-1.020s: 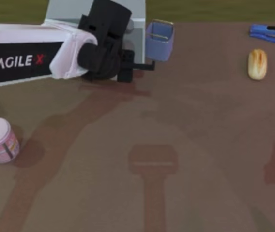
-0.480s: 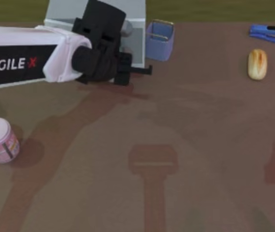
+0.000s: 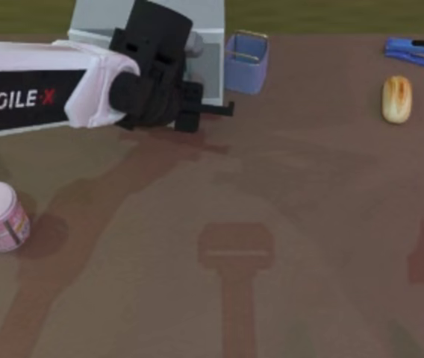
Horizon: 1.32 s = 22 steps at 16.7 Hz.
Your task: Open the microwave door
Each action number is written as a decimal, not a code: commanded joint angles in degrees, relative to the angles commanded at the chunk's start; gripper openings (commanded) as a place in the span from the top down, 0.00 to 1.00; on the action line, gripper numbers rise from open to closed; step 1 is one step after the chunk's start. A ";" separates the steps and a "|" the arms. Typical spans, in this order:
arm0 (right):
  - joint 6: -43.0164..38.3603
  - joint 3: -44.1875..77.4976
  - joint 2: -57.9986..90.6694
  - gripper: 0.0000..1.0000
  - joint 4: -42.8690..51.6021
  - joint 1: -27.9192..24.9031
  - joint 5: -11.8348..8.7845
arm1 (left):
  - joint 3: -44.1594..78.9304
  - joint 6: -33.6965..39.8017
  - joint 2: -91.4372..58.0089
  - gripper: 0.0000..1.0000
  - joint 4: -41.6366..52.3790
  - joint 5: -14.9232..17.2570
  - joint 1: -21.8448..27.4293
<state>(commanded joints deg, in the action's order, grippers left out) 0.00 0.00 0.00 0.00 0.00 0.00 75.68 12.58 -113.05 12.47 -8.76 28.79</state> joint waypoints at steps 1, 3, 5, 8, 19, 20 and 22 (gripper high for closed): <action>0.00 0.00 0.00 0.00 0.00 0.00 0.00 | 0.00 0.00 0.00 1.00 0.00 0.00 0.00; 0.00 0.00 0.00 0.00 0.00 0.00 0.00 | 0.00 0.00 0.00 1.00 0.00 0.00 0.00; 0.00 0.00 0.00 0.00 0.00 0.00 0.00 | 0.00 0.00 0.00 1.00 0.00 0.00 0.00; 0.00 0.00 0.00 0.00 0.00 0.00 0.00 | 0.00 0.00 0.00 1.00 0.00 0.00 0.00; 0.00 0.00 0.00 0.00 0.00 0.00 0.00 | 0.05 0.14 -0.03 1.00 -0.02 0.54 0.39; 0.00 0.00 0.00 0.00 0.00 0.00 0.00 | -0.39 -0.32 0.18 1.00 -0.13 0.81 0.22; 0.00 0.00 0.00 0.00 0.00 0.00 0.00 | -1.31 -1.35 0.90 1.00 -0.59 1.48 -0.19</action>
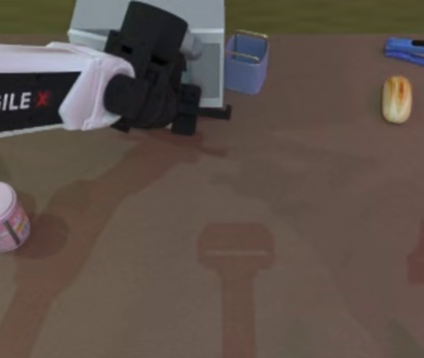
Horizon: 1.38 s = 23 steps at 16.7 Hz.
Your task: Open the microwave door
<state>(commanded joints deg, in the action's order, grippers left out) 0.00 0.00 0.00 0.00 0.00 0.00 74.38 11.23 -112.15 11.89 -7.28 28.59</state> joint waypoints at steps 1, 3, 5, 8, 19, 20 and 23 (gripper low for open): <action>0.00 0.00 0.00 0.00 0.00 0.00 0.00 | -0.43 -0.53 0.41 1.00 -0.30 0.38 -0.24; 0.00 0.00 0.00 0.00 0.00 0.00 0.00 | -1.39 -1.66 1.01 1.00 -0.70 1.10 -0.64; 0.00 0.00 0.00 0.00 0.00 0.00 0.00 | -1.73 -2.01 1.17 1.00 -0.80 1.33 -0.77; 0.00 0.00 0.00 0.00 0.00 0.00 0.00 | -1.73 -2.01 1.17 1.00 -0.80 1.33 -0.77; 0.00 0.00 0.00 0.00 0.00 0.00 0.00 | -1.73 -2.01 1.17 1.00 -0.80 1.33 -0.77; 0.00 0.00 0.00 0.00 0.00 0.00 0.00 | -1.73 -2.01 1.17 1.00 -0.80 1.33 -0.77; 0.00 0.00 0.00 0.00 0.00 0.00 0.00 | -1.73 -2.01 1.17 1.00 -0.80 1.33 -0.77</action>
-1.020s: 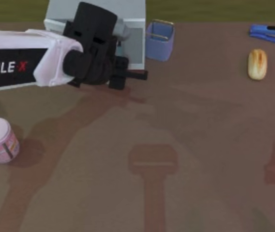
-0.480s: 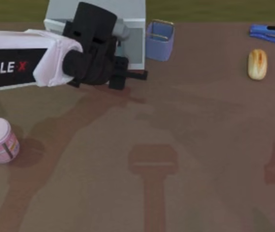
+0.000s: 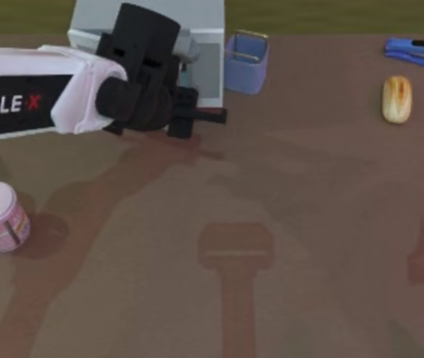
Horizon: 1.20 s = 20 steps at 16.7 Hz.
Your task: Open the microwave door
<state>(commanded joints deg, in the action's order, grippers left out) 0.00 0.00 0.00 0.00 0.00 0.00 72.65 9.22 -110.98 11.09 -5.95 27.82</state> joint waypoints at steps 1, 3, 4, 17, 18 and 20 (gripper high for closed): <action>0.00 0.00 0.00 0.00 0.00 0.00 0.00 | 0.00 0.00 0.00 1.00 0.00 0.00 0.00; 0.00 0.00 0.00 0.00 0.00 0.00 0.00 | 0.00 0.00 0.00 1.00 0.00 0.00 0.00; 0.00 0.00 0.00 0.00 0.00 0.00 0.00 | 0.00 0.00 0.00 1.00 0.00 0.00 0.00; 0.00 0.00 0.00 0.00 0.00 0.00 0.00 | -2.87 -3.59 2.03 1.00 -1.11 3.07 -1.16; 0.00 0.00 0.00 0.00 0.00 0.00 0.00 | -2.87 -3.59 2.03 1.00 -1.11 3.07 -1.16; 0.00 0.00 0.00 0.00 0.00 0.00 0.00 | -2.87 -3.59 2.03 1.00 -1.11 3.07 -1.16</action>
